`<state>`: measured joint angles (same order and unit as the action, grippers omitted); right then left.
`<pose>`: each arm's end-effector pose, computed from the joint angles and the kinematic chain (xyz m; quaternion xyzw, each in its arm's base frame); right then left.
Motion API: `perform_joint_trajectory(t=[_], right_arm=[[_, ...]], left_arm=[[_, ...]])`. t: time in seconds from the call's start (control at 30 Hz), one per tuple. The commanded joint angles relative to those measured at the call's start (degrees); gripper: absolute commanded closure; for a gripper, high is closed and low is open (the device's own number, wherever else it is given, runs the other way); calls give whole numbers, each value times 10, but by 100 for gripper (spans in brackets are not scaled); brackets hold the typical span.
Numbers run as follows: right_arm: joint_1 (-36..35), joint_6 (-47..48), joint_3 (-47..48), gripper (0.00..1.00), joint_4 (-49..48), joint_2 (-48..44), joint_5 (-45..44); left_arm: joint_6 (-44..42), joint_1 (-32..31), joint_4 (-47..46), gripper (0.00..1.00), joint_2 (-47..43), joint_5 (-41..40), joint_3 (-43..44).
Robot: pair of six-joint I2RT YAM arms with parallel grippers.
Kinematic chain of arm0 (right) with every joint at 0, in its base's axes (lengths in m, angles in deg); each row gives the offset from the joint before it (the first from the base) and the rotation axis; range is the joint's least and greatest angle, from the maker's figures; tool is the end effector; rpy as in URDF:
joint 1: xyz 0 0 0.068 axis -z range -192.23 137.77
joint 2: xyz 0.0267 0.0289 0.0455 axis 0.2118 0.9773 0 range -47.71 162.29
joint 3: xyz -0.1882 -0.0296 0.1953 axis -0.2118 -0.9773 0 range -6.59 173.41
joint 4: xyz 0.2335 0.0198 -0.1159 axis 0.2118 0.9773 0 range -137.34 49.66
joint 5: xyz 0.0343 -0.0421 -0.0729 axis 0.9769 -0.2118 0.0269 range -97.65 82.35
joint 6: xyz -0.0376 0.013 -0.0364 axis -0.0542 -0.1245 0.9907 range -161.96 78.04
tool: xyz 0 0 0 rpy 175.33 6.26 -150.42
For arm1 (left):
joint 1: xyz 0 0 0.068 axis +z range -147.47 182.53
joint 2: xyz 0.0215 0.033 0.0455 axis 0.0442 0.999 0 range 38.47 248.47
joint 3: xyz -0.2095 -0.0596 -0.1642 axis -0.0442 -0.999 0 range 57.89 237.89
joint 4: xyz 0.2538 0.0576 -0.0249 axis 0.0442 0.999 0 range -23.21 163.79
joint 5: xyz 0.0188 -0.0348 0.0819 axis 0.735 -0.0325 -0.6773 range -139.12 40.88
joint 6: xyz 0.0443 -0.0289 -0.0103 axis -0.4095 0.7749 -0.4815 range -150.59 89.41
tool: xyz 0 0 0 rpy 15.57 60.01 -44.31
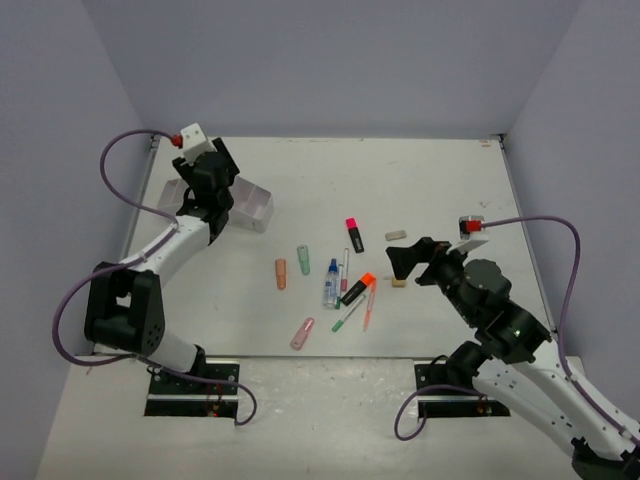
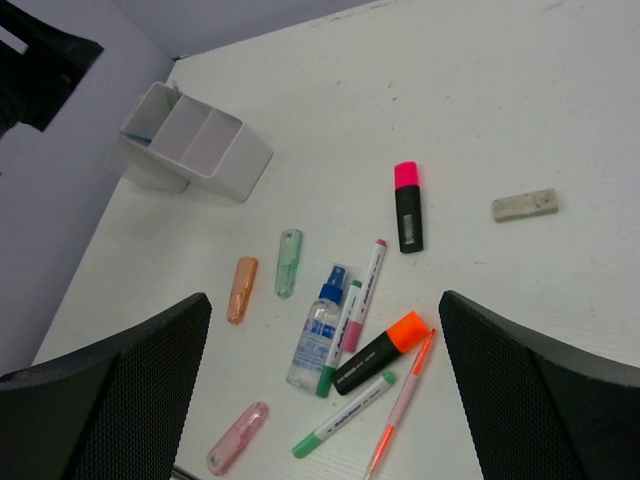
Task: Sort the stationery into containers
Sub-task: Place the pen in the storage box, then pick up the pen from the center of the board.
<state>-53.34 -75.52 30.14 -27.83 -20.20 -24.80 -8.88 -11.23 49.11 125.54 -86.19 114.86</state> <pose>0.1006 0.0739 0.3146 0.0454 0.7637 0.2933 0.5733 0.3437 -0.0622 0.2841 -0.2499 0.7235 0.0551 0.6412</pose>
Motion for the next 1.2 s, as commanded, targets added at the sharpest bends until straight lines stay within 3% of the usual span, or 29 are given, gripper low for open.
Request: perform_joint_trajectory(t=[0.0, 0.07, 0.13, 0.23, 0.33, 0.43, 0.53, 0.6, 0.7, 0.8, 0.97, 1.17], right_arm=[[18, 15, 52, 1, 30, 68, -8], [33, 11, 57, 1, 43, 85, 9], [54, 11, 61, 2, 66, 97, 35], [82, 24, 79, 10, 105, 139, 88], [84, 18, 88, 25, 150, 191, 98], [84, -9, 74, 26, 158, 198, 60], [87, -39, 66, 28, 166, 165, -2], [96, -44, 72, 33, 181, 143, -55], [111, -38, 93, 39, 211, 129, -94], [117, -36, 114, 44, 239, 127, -123], [118, -28, 119, 44, 239, 114, -110], [118, -21, 113, 45, 238, 120, -94]], left_arm=[[11, -45, 69, 13, -90, 25, 50], [17, -98, 160, 3, -110, 46, 91], [24, -161, 244, 1, -116, 48, 117], [48, -264, 330, 0, -126, -4, 107], [98, -322, 351, 0, -146, 17, 62], [159, -403, 366, 0, -117, 30, 51], [199, -509, 383, 0, -44, -18, 77], [227, -548, 404, 3, 8, -30, 103], [263, -584, 429, 11, 61, -38, 135], [289, -613, 423, 34, 121, -35, 154], [307, -630, 435, 38, 180, -26, 193], [314, -630, 429, 58, 215, -11, 202]])
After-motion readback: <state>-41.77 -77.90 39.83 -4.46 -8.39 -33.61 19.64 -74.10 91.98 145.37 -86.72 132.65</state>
